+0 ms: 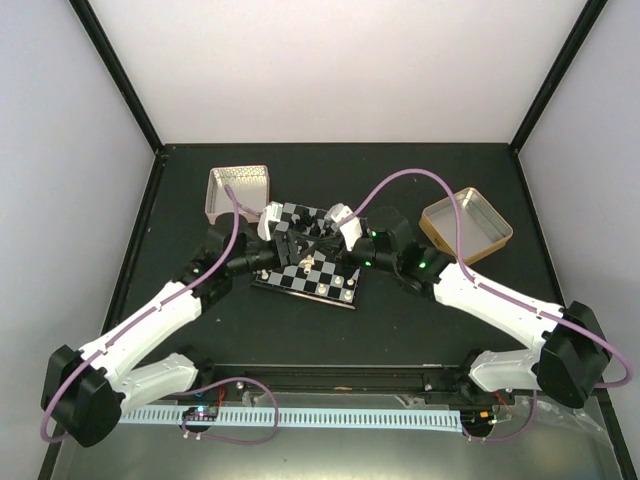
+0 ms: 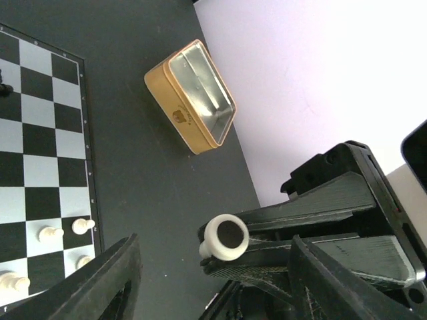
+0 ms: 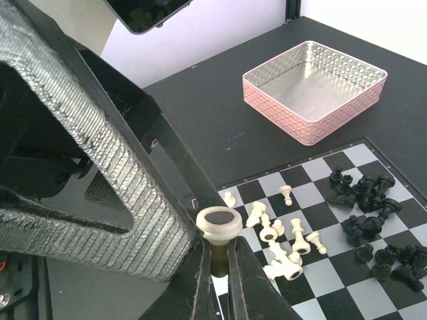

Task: Set up the chess pieces on the board
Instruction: Place the chess piece on the chessboard.

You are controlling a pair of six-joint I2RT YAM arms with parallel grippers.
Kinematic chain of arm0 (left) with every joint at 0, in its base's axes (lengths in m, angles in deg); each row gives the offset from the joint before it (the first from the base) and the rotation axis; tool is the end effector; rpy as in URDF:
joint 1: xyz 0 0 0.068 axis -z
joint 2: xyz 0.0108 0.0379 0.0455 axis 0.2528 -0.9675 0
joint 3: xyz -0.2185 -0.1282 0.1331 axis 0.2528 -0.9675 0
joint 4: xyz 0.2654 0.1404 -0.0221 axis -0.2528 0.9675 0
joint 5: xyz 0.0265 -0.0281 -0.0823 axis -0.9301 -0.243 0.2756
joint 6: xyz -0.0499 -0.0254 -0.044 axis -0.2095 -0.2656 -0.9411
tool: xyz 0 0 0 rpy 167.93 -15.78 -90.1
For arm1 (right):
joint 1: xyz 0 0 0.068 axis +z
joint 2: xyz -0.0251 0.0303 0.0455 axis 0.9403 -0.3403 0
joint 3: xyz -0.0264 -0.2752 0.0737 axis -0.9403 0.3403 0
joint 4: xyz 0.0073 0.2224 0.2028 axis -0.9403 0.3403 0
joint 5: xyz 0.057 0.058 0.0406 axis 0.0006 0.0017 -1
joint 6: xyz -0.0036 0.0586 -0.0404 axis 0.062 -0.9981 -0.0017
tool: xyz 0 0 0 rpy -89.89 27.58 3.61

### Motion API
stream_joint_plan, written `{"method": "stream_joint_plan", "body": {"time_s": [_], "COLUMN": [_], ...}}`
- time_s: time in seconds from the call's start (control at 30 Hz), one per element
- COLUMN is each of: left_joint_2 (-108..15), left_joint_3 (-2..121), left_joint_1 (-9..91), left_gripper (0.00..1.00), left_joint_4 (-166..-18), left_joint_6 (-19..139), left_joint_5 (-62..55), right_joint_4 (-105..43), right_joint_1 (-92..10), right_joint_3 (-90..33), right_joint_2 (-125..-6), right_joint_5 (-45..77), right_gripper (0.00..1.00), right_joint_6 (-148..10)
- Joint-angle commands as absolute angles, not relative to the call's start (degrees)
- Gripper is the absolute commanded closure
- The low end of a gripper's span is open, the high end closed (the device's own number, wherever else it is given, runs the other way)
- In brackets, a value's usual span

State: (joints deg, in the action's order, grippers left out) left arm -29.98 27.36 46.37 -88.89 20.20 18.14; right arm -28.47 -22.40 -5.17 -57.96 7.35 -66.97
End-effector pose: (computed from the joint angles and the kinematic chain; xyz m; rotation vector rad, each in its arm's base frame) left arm 0.2260 -0.1741 0.2731 0.0245 2.1614 -1.4183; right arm 0.2226 0.2689 0.2802 -0.9383 1.8588 0.8543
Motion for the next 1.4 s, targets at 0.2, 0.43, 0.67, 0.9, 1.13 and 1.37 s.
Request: {"method": "stream_joint_plan", "body": {"time_s": [0.2,0.43,0.67,0.9,1.13,1.37], "left_joint_2": [-31.05,-31.28,-30.46,-29.99,-30.03,-28.95], "left_joint_3": [29.71,28.71,26.59,26.61,26.69,25.96], "left_joint_1": [45.98,45.41,45.34,45.36,45.34,45.34], "left_gripper": [0.49,0.48,0.59,0.72,0.89,0.92], "left_joint_4": [-90.08,-93.5,-96.55,-92.39,-92.51,-95.36], "left_joint_6": [17.18,6.51,2.6,5.27,5.89,3.02], "left_joint_5": [23.01,24.65,24.45,23.89,24.37,24.04], "right_joint_4": [-29.95,-31.88,-32.75,-31.15,-29.85,-29.4], "right_joint_1": [-22.02,-21.94,-21.9,-21.9,-21.92,-21.97], "right_joint_3": [-4.95,-3.42,-2.93,-4.5,-5.58,-6.25], "right_joint_2": [-57.13,-56.37,-55.84,-56.43,-56.35,-56.38], "right_joint_5": [2.43,1.42,2.66,6.44,8.31,8.97], "right_gripper": [0.99,0.99,0.99,0.98,0.95,0.85], "right_joint_6": [-64.37,-63.54,-63.75,-65.69,-68.33,-74.23]}}
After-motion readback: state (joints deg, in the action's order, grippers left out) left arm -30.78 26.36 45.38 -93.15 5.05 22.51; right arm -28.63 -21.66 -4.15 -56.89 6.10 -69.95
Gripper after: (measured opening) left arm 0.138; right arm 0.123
